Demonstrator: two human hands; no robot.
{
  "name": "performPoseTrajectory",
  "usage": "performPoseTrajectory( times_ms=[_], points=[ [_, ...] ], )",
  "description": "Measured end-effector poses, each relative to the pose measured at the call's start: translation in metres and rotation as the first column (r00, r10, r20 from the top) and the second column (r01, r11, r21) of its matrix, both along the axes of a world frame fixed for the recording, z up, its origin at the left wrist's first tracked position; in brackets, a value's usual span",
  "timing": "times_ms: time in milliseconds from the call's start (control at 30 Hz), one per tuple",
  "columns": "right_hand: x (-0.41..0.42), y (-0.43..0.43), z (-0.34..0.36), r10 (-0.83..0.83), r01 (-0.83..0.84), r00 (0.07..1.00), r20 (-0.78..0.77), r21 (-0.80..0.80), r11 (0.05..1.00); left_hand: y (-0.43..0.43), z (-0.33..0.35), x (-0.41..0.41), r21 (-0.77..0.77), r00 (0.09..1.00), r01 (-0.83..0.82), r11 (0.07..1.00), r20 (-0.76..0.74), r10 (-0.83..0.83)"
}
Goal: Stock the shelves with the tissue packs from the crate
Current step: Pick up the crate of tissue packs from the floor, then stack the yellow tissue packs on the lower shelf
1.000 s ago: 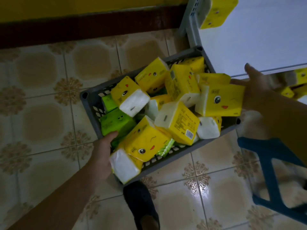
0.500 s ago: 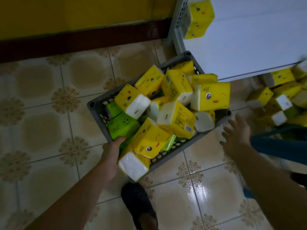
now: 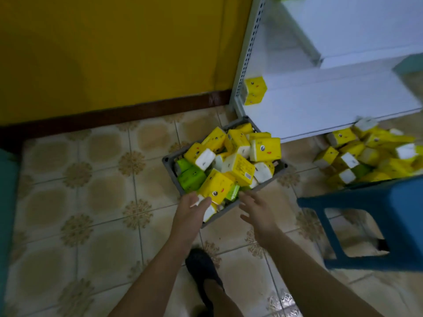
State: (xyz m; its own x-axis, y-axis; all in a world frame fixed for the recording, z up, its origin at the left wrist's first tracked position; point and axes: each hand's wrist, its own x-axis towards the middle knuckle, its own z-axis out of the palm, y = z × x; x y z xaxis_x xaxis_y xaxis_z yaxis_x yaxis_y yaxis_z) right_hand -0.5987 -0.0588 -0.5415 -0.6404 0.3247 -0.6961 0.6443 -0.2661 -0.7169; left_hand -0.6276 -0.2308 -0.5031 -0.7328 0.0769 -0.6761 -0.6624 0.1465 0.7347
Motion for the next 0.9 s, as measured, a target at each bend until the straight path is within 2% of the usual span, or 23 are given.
performPoseTrajectory(
  times_ms=[200, 433, 733, 900],
  points=[
    [0.072, -0.046, 0.090, -0.022, 0.017, 0.998, -0.059, -0.082, 0.997, -0.011, 0.112, 0.063, 0.025, 0.991, -0.056, 0.998, -0.119, 0.059],
    [0.120, -0.038, 0.182, 0.036, -0.039, 0.985, -0.172, -0.017, 0.999, 0.004, 0.198, 0.114, -0.040, 0.982, -0.024, 0.999, -0.189, 0.016],
    [0.130, 0.058, 0.252, 0.061, -0.041, 0.944, -0.324, 0.069, 0.997, 0.086, 0.252, 0.142, -0.146, 0.964, 0.042, 0.988, -0.252, -0.079],
    [0.132, 0.144, 0.262, 0.178, -0.136, 0.912, -0.369, 0.137, 0.981, 0.148, 0.258, 0.141, -0.228, 0.959, 0.084, 0.970, -0.246, -0.141]
  ],
)
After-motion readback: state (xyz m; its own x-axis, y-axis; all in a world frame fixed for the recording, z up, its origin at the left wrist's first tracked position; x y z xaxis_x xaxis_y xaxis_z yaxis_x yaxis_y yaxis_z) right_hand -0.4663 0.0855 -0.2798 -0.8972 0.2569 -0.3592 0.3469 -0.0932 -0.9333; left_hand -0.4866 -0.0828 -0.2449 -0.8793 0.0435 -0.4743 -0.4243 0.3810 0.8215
